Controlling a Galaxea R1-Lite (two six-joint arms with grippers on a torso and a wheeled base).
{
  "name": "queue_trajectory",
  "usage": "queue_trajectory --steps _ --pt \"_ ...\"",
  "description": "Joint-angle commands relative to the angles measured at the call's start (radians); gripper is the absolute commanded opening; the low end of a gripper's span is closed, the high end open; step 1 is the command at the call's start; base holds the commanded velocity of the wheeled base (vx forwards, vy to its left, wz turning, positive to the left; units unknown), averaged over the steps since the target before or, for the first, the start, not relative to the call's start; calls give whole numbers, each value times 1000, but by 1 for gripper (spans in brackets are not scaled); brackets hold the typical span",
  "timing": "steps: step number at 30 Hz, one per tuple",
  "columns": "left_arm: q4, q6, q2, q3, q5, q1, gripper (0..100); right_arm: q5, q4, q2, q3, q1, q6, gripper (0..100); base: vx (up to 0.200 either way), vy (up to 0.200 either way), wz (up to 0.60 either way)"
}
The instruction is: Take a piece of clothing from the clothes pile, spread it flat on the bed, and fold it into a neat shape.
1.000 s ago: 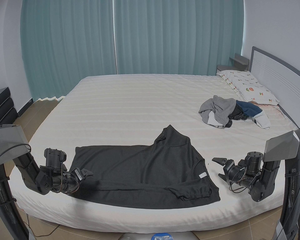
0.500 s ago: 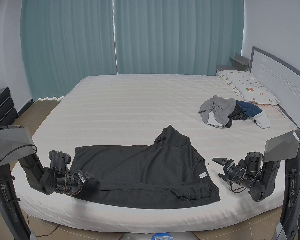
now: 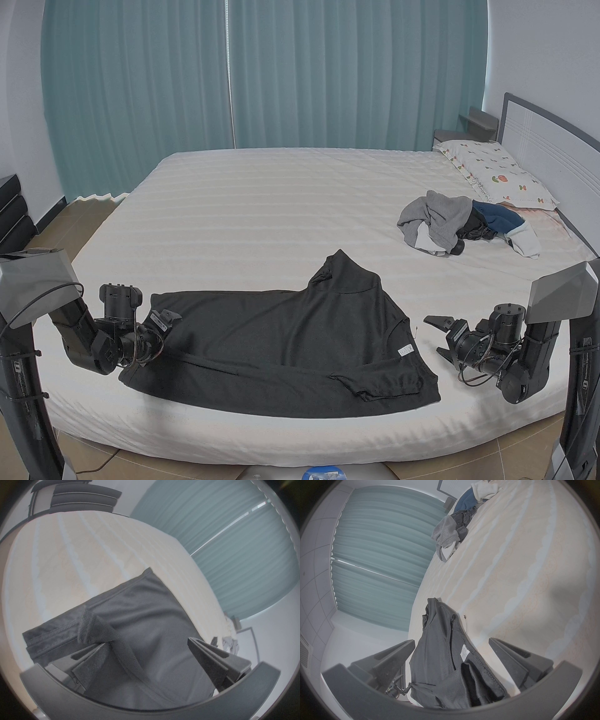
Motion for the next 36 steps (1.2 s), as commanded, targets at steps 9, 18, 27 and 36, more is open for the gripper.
queue_trajectory --steps 9,18,27,36 --pt "-127 -76 33 -50 28 78 100 -1 -2 4 1 0 -1 100 0 0 0" --pt "-126 -88 -7 4 -55 85 100 -1 0 4 -1 0 -1 100 0 0 0" --pt "21 -38 -191 36 -132 69 100 -2 1 -14 -5 2 -7 100 0 0 0" --pt "229 137 -243 -70 -136 124 100 -7 126 -104 -48 76 -104 100 0 0 0"
